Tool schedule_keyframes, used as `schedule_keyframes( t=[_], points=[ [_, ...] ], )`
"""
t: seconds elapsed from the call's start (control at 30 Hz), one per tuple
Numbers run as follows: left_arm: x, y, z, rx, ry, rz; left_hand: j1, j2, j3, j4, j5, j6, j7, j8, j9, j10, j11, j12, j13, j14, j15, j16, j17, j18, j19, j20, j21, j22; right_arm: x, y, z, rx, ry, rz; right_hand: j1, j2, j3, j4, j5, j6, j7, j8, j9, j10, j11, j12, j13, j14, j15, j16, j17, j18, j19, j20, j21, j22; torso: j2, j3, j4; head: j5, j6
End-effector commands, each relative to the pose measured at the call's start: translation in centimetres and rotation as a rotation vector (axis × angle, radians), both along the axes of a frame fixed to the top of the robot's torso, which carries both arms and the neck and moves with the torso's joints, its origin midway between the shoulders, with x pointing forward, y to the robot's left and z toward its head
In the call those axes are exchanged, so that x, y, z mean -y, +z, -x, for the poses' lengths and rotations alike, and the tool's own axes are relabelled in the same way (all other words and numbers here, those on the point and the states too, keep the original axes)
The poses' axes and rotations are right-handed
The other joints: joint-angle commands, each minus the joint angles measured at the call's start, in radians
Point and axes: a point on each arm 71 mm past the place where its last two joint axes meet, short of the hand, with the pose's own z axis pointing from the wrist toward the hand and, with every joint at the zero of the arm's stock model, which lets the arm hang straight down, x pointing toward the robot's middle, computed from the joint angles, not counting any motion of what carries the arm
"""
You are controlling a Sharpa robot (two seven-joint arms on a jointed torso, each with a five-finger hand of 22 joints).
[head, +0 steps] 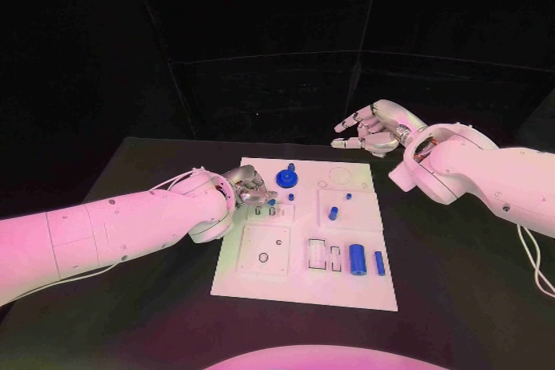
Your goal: Assemble the parts on the task board
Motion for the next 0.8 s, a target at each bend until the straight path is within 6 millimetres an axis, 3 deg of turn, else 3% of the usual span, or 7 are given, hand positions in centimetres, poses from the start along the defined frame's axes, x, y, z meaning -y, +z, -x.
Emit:
schedule_keyframes(
  t=[0.03, 0.4, 0.8],
  points=[
    [0.2, 0.4, -0.1, 0.119, -0.012, 0.012, 0.004, -0.007, 0.198, -0.193, 0.005, 0.000, -0.007, 0.004, 0.002, 0.010, 0.000, 0.004, 0.001, 0.107, -0.001, 0.003, 0.263, -0.015, 0.008, 0.003, 0.003, 0.001, 0.0, 0.1, 0.0, 0.001, 0.003, -0.002, -0.004, 0.010, -0.007, -0.001, 0.006, 0.004, -0.004, 0.006, 0.000, -0.002, -0.001, -0.004, -0.001, 0.056, -0.006, -0.004, 0.044, 0.016, -0.004, -0.003, -0.006, -0.001, 0.001, 0.0000, -0.0009, 0.000, 0.000],
    [0.4, -0.5, 0.2, 0.106, -0.019, -0.029, 0.006, -0.012, 0.202, -0.196, 0.005, 0.001, -0.007, 0.005, 0.003, 0.012, -0.001, 0.006, 0.002, 0.107, -0.001, 0.003, 0.263, -0.015, 0.010, 0.002, 0.005, 0.003, 0.0, 0.1, -0.1, 0.005, 0.002, -0.003, -0.003, 0.010, -0.008, -0.001, 0.007, 0.004, -0.004, 0.006, 0.000, -0.002, -0.001, -0.004, -0.001, 0.056, -0.006, -0.004, 0.044, 0.016, -0.004, -0.003, -0.006, -0.001, 0.003, 0.0001, -0.0024, 0.000, -0.005],
    [0.4, -1.1, 0.2, 0.054, -0.029, -0.068, 0.009, -0.028, 0.201, -0.201, 0.003, 0.002, -0.009, 0.006, 0.004, 0.015, -0.002, 0.005, 0.000, 0.107, -0.002, 0.003, 0.263, -0.015, 0.010, 0.001, 0.004, 0.003, 0.0, 0.3, -0.2, 0.025, 0.000, -0.020, 0.007, 0.017, -0.030, 0.007, 0.010, -0.001, -0.005, 0.016, -0.001, -0.064, -0.002, -0.089, -0.099, 0.039, -0.008, -0.049, -0.023, 0.033, -0.051, -0.005, -0.058, -0.096, 0.001, 0.0005, -0.0022, -0.002, -0.012]
  ],
)
